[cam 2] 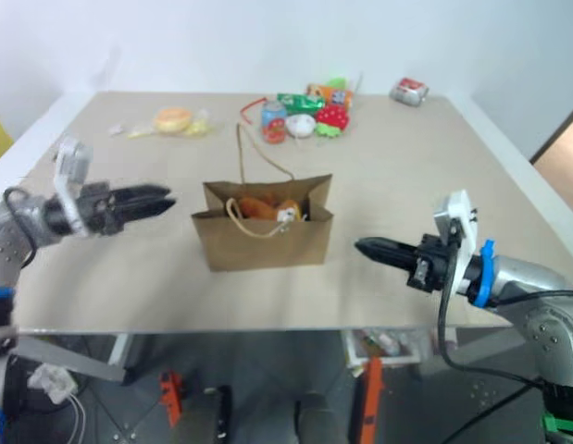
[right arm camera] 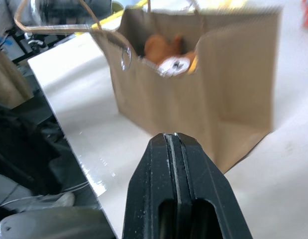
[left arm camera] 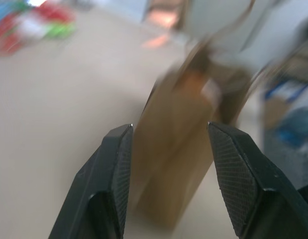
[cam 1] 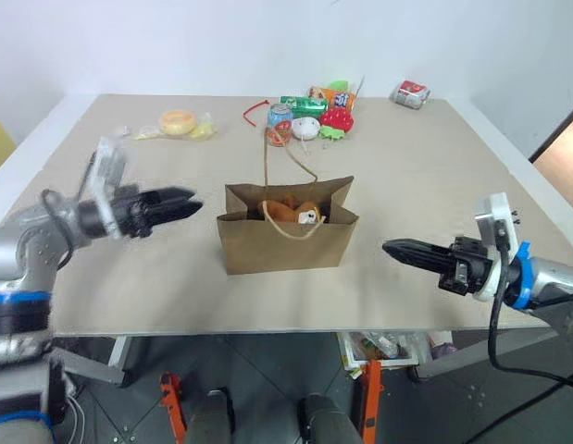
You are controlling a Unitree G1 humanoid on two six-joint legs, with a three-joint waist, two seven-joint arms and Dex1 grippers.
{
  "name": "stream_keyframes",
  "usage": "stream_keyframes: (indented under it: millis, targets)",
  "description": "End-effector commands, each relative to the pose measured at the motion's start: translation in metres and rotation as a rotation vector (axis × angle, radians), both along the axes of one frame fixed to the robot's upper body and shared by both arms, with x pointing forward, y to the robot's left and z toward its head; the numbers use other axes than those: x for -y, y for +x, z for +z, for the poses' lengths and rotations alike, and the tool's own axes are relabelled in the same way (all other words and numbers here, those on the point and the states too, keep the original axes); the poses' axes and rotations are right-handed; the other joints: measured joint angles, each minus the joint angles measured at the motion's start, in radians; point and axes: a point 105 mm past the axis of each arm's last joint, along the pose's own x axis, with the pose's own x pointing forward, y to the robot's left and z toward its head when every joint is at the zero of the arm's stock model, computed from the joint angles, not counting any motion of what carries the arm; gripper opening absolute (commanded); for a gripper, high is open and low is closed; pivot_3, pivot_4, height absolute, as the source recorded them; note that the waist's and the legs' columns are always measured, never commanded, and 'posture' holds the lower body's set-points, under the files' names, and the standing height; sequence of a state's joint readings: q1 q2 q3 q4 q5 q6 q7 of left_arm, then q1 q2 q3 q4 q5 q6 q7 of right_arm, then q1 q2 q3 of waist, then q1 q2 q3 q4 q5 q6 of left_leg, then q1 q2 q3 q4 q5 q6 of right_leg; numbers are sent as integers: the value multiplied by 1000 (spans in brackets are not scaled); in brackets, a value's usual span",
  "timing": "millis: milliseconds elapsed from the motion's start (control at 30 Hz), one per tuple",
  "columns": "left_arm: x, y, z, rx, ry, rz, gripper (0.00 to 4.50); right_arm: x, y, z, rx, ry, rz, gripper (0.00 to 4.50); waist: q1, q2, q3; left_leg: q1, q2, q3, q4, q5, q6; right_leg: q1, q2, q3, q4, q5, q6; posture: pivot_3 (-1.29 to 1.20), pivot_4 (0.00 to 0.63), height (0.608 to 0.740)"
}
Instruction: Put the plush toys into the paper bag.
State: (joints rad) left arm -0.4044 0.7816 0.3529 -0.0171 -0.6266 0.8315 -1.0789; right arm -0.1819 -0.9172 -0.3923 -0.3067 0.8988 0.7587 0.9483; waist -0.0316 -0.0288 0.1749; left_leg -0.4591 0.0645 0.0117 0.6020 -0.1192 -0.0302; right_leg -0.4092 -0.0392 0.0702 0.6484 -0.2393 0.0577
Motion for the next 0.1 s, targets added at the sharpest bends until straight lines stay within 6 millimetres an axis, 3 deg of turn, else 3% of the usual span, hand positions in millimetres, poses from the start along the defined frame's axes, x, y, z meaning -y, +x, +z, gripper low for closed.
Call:
stream_keyframes:
  millis: [33,100]
  targets:
    - [-11,-17,7,33,23,68,2435,8,-6,24,79,-7,-4,0,2,-1,0,0,0,0,0,0,0,0,0,0,0,0,0,0,150,740]
    - [-12,-20,3,23,5,92,2435,8,-7,29,92,0,-2,0,4,-1,0,0,0,4,0,-1,-1,-1,-3,0,0,0,0,0,150,740]
